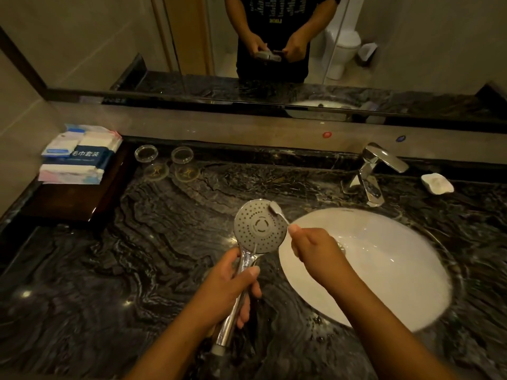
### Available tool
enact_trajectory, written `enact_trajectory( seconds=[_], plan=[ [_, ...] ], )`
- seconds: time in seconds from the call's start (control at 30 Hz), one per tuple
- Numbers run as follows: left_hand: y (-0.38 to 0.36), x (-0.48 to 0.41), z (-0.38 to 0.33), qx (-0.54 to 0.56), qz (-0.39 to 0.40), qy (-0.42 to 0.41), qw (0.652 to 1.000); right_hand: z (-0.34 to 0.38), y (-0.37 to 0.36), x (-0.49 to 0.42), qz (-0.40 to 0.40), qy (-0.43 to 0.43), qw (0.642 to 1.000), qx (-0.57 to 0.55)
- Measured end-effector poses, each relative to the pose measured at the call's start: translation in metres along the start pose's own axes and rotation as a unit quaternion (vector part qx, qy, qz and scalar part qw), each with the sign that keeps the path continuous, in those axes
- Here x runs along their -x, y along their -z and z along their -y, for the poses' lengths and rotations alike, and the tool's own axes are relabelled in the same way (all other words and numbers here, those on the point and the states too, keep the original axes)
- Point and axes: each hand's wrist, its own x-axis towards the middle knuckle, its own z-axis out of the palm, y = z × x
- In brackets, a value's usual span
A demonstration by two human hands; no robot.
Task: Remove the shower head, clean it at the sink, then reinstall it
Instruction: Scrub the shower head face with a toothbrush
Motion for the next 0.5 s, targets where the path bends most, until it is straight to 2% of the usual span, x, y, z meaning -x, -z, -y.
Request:
enact_trajectory(
  seconds=[0.07, 0.13, 0.2, 0.3, 0.37, 0.4, 0.5],
  plan=[
    [0.001, 0.002, 0.003, -0.004, -0.006, 0.001, 1.0, 0.001, -0.012, 0.011, 0.074, 0.011, 0.997, 0.011],
    [0.001, 0.003, 0.004, -0.01, -0.011, 0.004, 1.0, -0.001, -0.027, 0.025, 0.162, 0.037, 0.983, 0.08],
    [-0.001, 0.003, 0.004, -0.012, -0.008, 0.004, 1.0, -0.001, -0.026, 0.022, 0.144, 0.035, 0.987, 0.07],
    [-0.005, 0.005, 0.003, 0.002, -0.004, -0.002, 1.0, 0.001, -0.009, 0.003, 0.003, -0.001, 1.0, 0.016],
    [-0.007, 0.004, 0.003, 0.006, -0.003, -0.006, 1.0, -0.001, -0.003, -0.001, -0.041, -0.004, 0.999, 0.016],
    [-0.007, 0.004, 0.003, 0.006, -0.009, -0.003, 1.0, -0.002, -0.005, 0.002, -0.025, 0.001, 0.999, 0.025],
    [-0.006, 0.006, 0.007, 0.007, -0.032, 0.008, 0.999, -0.01, -0.024, 0.021, 0.096, 0.031, 0.991, 0.087]
  ],
)
